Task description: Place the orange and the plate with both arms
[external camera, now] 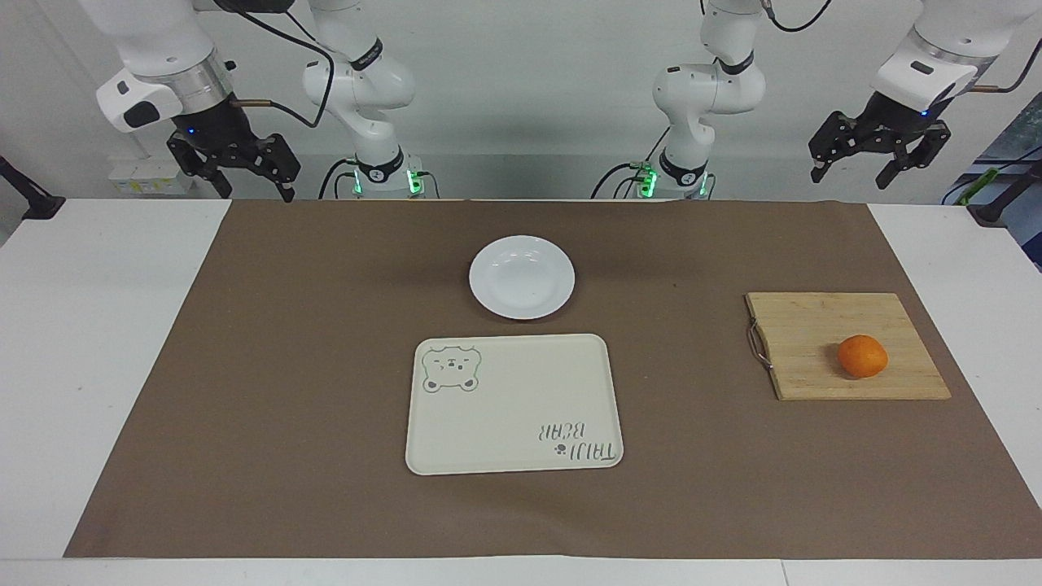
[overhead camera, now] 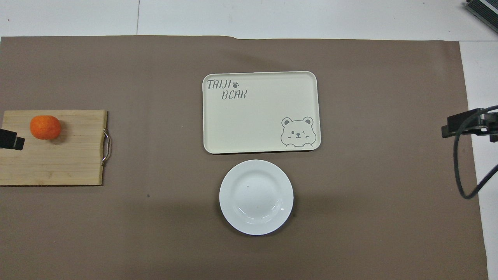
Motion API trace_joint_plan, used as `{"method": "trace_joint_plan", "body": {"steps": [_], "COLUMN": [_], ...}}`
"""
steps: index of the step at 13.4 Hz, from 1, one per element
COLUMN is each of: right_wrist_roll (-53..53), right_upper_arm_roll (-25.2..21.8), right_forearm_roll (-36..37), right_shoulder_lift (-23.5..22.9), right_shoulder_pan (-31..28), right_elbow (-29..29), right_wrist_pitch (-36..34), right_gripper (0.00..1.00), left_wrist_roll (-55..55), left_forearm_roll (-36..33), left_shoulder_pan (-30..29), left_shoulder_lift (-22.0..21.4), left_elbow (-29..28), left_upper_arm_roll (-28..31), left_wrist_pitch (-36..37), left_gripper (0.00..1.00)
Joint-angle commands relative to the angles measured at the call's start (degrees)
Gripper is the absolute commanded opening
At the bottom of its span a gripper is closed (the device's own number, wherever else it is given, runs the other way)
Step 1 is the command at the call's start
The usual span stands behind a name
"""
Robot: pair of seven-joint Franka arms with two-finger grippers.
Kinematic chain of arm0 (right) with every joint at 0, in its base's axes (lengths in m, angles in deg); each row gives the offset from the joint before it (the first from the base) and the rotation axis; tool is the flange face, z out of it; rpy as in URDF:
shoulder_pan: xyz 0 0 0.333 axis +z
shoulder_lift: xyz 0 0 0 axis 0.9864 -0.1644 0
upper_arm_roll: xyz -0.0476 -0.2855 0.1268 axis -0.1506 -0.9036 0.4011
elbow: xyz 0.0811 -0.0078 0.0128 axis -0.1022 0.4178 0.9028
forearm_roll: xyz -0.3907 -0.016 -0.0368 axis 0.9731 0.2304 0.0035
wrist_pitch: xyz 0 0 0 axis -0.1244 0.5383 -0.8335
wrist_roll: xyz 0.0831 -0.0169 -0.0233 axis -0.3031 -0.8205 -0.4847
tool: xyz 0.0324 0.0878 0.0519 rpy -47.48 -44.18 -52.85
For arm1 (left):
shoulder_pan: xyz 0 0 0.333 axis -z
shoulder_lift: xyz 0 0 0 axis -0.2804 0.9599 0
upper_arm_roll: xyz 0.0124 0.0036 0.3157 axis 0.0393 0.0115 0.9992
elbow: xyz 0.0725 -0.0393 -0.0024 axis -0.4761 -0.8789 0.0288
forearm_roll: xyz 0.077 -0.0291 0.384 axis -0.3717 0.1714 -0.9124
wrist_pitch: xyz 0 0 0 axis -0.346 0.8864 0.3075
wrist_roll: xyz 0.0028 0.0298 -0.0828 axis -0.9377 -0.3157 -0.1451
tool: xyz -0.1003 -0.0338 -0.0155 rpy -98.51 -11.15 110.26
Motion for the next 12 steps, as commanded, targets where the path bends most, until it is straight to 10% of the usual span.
{"method": "trace_joint_plan", "body": {"steps": [1, 12], "right_wrist_roll": [-0.77, -0.77], "right_upper_arm_roll": [0.33, 0.33], "right_forearm_roll": [-1.13, -1.13], "right_shoulder_lift": [1.23, 1.23], "right_shoulder_pan": [-0.76, -0.76], "right_elbow": [1.24, 1.33], "right_wrist_pitch": [-0.24, -0.33], "right_gripper": [1.0, 1.0], "left_wrist_roll": [-0.71, -1.06], "left_forearm_roll": [-0.79, -0.79], "left_shoulder_pan": [0.22, 0.3], "left_shoulder_lift": [0.07, -0.2], "left_elbow": [0.98, 0.45], "left_upper_arm_roll": [0.26, 0.26], "left_wrist_pitch": [1.34, 1.7], "left_gripper": [1.0, 1.0]}}
